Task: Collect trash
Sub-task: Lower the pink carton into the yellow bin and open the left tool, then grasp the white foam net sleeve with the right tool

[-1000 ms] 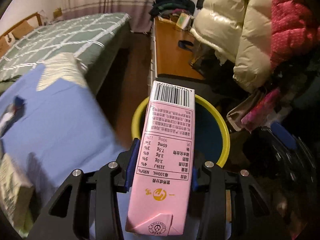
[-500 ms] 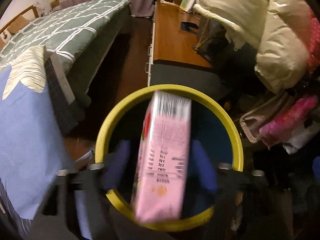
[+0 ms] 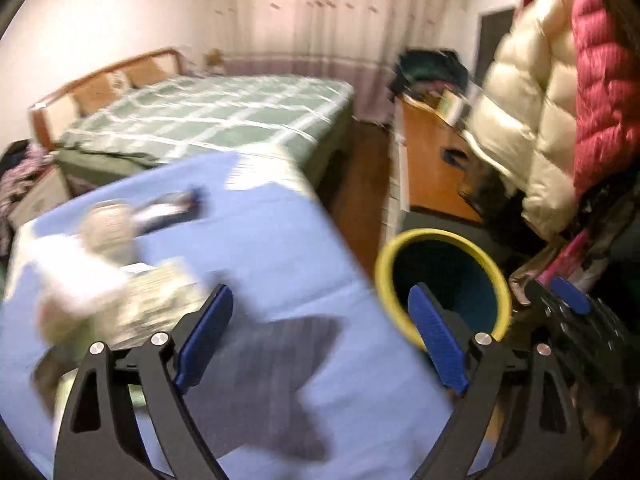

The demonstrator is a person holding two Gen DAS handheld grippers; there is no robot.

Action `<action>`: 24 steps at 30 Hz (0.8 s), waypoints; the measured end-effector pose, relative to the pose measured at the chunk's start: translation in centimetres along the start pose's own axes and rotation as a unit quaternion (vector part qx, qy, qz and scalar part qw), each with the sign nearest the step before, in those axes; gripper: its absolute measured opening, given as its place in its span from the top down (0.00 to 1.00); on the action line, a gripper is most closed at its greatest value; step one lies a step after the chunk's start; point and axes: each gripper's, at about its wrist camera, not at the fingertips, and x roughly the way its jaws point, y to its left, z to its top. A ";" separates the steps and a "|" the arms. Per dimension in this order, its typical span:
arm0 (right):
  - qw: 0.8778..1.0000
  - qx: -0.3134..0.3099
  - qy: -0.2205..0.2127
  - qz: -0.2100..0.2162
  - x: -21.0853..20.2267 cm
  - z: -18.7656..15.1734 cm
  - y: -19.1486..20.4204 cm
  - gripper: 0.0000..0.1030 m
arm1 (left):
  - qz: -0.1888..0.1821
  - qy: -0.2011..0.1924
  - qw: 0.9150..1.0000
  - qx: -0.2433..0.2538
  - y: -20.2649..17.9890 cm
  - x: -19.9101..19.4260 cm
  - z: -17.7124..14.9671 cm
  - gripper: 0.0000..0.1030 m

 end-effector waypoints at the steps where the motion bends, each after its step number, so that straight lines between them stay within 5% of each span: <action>1: 1.000 -0.004 0.003 0.010 0.2 0.0 0.8 0.46 | 0.018 -0.009 1.000 -0.006 1.3 -1.3 -0.7 0.12; 11: 0.983 -0.100 0.038 0.147 1.8 -0.6 14.7 0.46 | 0.183 -0.046 0.975 -0.115 15.4 -11.0 -7.3 0.11; 18: 0.956 -0.168 0.048 0.235 2.0 -0.2 25.5 0.46 | 0.204 -0.055 0.966 -0.150 19.7 -12.8 -9.8 0.11; 24: 0.940 -0.218 0.071 0.252 4.1 -0.7 32.0 0.46 | 0.205 -0.047 0.964 -0.165 21.1 -12.6 -10.8 0.11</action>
